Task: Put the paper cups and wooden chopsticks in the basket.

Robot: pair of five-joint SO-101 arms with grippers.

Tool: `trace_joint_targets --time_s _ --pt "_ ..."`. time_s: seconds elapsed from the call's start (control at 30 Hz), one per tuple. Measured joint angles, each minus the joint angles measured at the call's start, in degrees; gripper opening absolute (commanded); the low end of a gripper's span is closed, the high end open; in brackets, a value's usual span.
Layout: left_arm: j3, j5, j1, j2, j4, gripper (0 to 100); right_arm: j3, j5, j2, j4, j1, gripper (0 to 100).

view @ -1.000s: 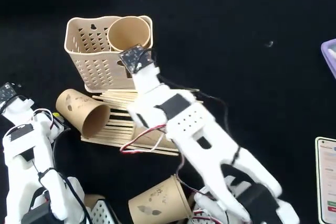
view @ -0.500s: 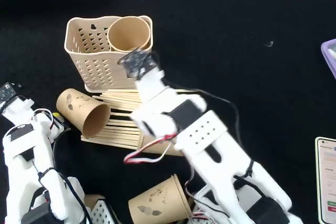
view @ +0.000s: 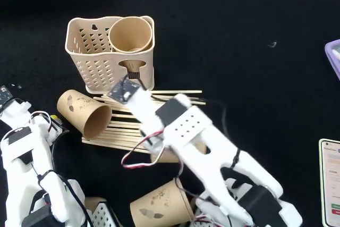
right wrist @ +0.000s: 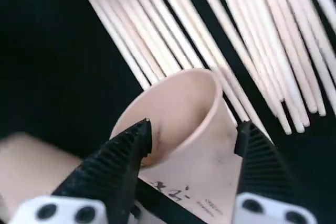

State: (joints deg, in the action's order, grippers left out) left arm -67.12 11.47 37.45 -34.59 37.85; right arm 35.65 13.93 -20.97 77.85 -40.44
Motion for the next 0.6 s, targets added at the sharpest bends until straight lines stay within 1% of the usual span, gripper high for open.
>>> trace_joint_targets --time_s 0.07,0.1,0.13,0.17,0.23,0.43,0.6 --pt "0.00 0.00 0.00 0.00 0.00 22 0.00 4.75 0.00 2.20 2.81 9.9" --pt "0.00 0.00 0.00 0.00 0.00 22 0.00 5.98 0.00 3.16 4.22 2.3" --pt "0.00 0.00 0.00 0.00 0.00 22 0.00 7.12 0.00 3.87 5.63 0.7" --pt "0.00 0.00 0.00 0.00 0.00 22 0.00 7.65 0.00 4.22 6.95 3.1" --pt "0.00 0.00 0.00 0.00 0.00 22 -1.14 9.14 0.00 5.89 9.49 0.8" --pt "0.00 0.00 0.00 0.00 0.00 22 -7.47 15.82 -0.26 11.96 18.11 1.0" --pt "0.00 0.00 0.00 0.00 0.00 22 -11.25 22.51 -6.77 15.56 27.52 1.0"
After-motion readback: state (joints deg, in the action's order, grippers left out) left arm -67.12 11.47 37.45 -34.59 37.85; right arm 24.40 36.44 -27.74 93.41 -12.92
